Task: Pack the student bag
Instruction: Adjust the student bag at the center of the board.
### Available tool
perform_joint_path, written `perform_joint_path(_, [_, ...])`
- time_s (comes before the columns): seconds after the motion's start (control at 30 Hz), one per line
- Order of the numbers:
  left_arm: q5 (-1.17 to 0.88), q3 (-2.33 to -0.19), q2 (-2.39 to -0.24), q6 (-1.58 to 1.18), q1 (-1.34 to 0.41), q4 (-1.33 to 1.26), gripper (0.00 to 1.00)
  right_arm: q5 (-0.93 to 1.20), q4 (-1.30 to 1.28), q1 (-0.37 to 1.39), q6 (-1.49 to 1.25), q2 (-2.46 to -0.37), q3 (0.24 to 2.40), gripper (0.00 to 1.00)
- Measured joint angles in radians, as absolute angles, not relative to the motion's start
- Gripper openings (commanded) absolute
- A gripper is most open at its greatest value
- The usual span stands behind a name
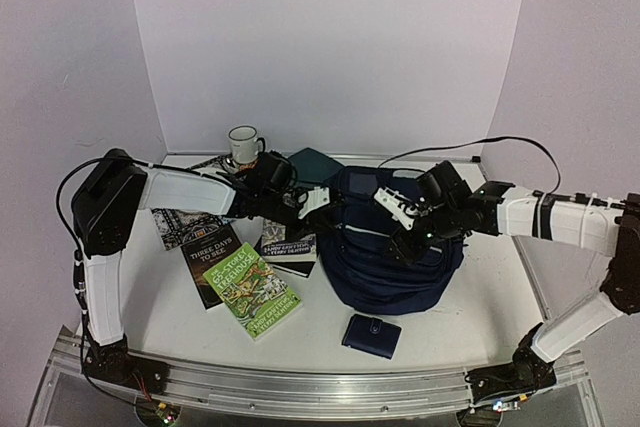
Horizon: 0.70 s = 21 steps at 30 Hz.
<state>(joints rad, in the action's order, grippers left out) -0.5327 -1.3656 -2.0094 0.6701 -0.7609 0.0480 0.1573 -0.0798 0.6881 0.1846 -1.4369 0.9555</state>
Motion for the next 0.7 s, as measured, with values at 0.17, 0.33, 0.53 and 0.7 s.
perform_joint_path(0.17, [-0.533, -1.35, -1.981, 0.645, -0.761, 0.059, 0.0, 0.138, -0.051, 0.7, 0.298, -1.485, 0.927, 0.57])
perform_joint_path(0.33, [-0.533, -1.347, -1.978, 0.609, -0.762, 0.076, 0.0, 0.099, -0.018, 0.706, 0.361, -1.538, 0.92, 0.2])
perform_joint_path(0.53, [-0.514, -1.341, -1.956, 0.539, -0.788, 0.112, 0.0, 0.082, -0.002, 0.72, 0.367, -1.547, 0.92, 0.04])
perform_joint_path(0.7, [-0.439, -1.317, -1.914, 0.438, -0.852, 0.147, 0.0, 0.071, 0.0, 0.721, 0.338, -1.548, 0.92, 0.03])
